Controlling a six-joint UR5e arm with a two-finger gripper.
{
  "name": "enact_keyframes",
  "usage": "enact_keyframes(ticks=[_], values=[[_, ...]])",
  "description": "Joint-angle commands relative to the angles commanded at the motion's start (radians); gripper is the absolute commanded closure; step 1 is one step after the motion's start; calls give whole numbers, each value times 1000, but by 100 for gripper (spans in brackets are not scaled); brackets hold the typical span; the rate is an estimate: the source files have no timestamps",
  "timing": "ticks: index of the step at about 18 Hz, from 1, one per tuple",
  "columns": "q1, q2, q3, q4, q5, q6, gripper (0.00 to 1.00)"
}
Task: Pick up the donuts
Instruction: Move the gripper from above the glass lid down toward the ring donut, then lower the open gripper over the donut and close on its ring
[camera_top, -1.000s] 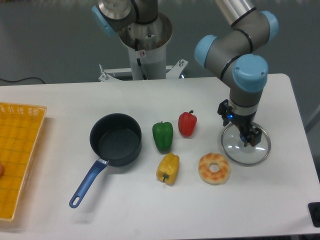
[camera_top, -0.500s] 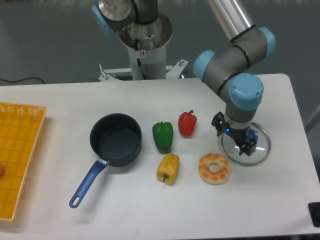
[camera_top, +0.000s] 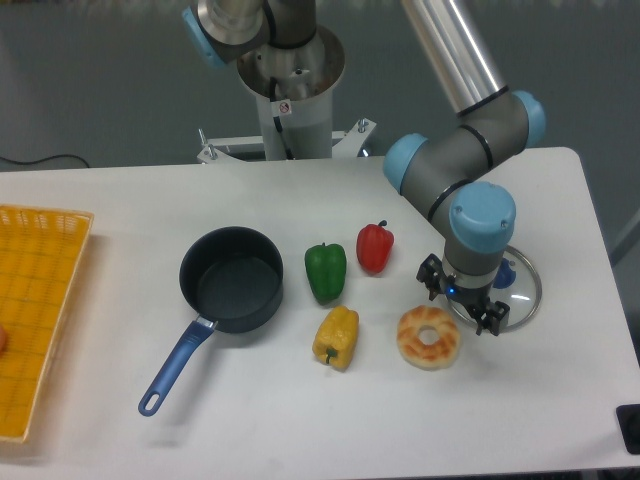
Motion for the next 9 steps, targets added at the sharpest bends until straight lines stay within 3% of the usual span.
enact_keyframes(ticks=[9], values=[[-14,-44,14,52,-3,-98,6]])
